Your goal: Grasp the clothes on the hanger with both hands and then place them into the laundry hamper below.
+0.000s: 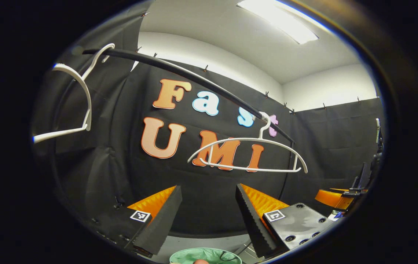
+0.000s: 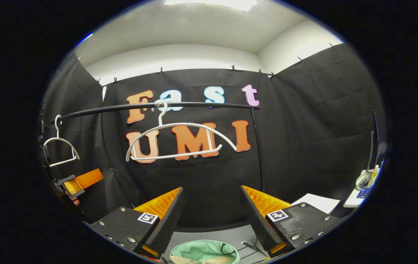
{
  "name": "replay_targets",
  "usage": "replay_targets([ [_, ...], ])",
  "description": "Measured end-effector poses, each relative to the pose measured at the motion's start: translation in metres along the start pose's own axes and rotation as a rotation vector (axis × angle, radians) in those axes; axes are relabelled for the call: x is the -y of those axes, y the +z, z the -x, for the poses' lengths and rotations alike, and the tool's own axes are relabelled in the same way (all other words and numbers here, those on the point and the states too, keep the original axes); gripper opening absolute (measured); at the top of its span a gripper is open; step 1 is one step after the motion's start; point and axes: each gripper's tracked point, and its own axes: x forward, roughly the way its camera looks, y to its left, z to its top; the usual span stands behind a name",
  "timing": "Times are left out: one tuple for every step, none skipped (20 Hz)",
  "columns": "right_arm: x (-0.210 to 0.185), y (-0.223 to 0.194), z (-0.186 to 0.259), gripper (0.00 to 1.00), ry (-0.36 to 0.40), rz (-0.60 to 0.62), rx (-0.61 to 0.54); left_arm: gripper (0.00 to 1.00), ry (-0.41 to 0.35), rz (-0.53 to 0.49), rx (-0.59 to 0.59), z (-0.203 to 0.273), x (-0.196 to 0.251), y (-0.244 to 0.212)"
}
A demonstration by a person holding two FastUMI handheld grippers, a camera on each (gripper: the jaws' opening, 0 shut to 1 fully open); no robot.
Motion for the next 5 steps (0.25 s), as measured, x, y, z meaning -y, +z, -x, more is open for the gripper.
replay_targets([
  [0.0011,-0.0007,-0.0003,0.93,-0.001,0.003,-0.001,0.93,0.005,-0.006,0.0,0.001,-0.0014,0.0011],
  [-0.0001,-0.0004,0.0004,0.93,0.0,0.005,-0.002,0.96,0.009,-0.011,0.003,0.0016,-0.004,0.0014],
  [-0.0008,-0.0004,-0.0005,0.93,0.002,0.006,-0.002,0.96,0.01,-0.013,0.004,0.0018,-0.0042,0.0013],
  [-0.0022,0.0002,-0.0017,0.93,0.004,0.006,-0.002,0.97,0.011,-0.012,0.004,0.0025,-0.0036,0.0016],
  [-0.0036,-0.0008,-0.0021,0.93,0.007,0.004,-0.002,0.94,0.012,-0.012,0.004,0.0028,-0.0037,0.0015],
])
